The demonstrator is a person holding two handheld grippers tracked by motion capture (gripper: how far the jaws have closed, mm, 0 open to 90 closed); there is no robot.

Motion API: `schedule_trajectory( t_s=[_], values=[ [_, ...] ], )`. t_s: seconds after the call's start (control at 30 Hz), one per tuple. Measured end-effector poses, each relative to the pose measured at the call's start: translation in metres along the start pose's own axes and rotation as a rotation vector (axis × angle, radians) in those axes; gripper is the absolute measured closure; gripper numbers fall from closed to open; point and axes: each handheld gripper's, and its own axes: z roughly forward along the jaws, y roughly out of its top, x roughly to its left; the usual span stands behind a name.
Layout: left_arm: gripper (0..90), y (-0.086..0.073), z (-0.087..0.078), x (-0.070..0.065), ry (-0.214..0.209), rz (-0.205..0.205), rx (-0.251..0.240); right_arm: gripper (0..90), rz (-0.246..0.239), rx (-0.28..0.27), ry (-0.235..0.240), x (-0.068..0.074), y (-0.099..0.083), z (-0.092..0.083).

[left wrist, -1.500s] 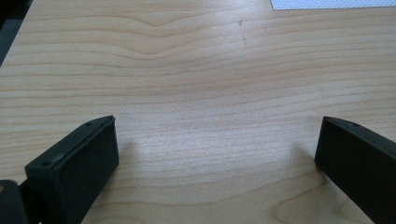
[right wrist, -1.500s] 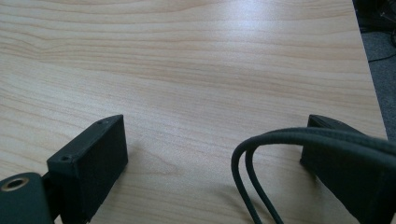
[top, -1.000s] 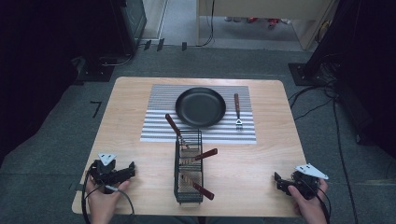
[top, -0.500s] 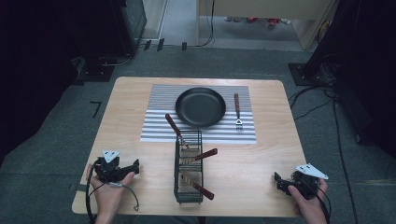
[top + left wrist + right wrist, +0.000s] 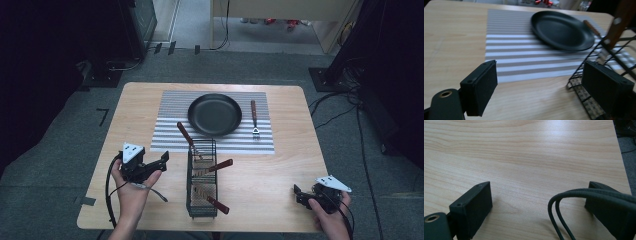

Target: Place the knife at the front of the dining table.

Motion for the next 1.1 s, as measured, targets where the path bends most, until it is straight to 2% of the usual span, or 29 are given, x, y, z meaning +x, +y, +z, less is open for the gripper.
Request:
schedule_trajectory(
  t_s=[0.03, 0.13, 0.27, 0.3, 0.37, 0.4, 0.67, 0.8, 0.9, 1.0, 1.1],
  values=[
    [14.1, 0.0, 0.0, 0.0, 0.0, 0.0, 0.0, 6.7, 0.0, 0.0, 0.0, 0.0, 0.0, 0.0],
    [15.7, 0.006, 0.002, -0.01, -0.044, 0.0, -0.016, 6.7, 0.0, 0.0, 0.0, 0.0, 0.0, 0.0],
    [26.0, 0.013, 0.004, -0.022, -0.104, -0.01, -0.038, 6.7, -0.001, 0.0, 0.0, 0.0, 0.0, 0.0],
    [32.5, 0.014, 0.005, -0.025, -0.123, -0.011, -0.043, 6.7, -0.001, 0.0, 0.0, 0.0, 0.0, 0.0],
    [34.5, 0.017, 0.006, -0.031, -0.146, -0.005, -0.046, 6.7, 0.0, 0.0, 0.0, 0.0, 0.0, 0.0],
    [39.2, 0.019, 0.007, -0.035, -0.153, 0.001, -0.048, 6.7, -0.001, -0.001, 0.0, 0.0, 0.0, 0.0],
    [49.9, 0.028, 0.018, -0.053, -0.159, 0.008, -0.03, 6.7, -0.001, -0.001, 0.0, 0.0, 0.0, 0.0],
    [57.6, 0.034, 0.024, -0.061, -0.144, 0.006, -0.024, 6.7, -0.001, -0.001, 0.001, 0.0, 0.0, 0.0],
    [58.3, 0.037, 0.028, -0.062, -0.138, -0.004, -0.02, 6.7, 0.0, -0.001, 0.0, 0.0, 0.0, 0.0],
    [64.0, 0.04, 0.031, -0.06, -0.139, -0.027, -0.019, 6.7, 0.0, -0.001, 0.0, 0.0, 0.0, 0.0],
    [75.0, 0.042, 0.031, -0.056, -0.18, -0.052, -0.032, 6.7, 0.001, -0.001, 0.0, 0.0, 0.0, 0.0]
  ],
)
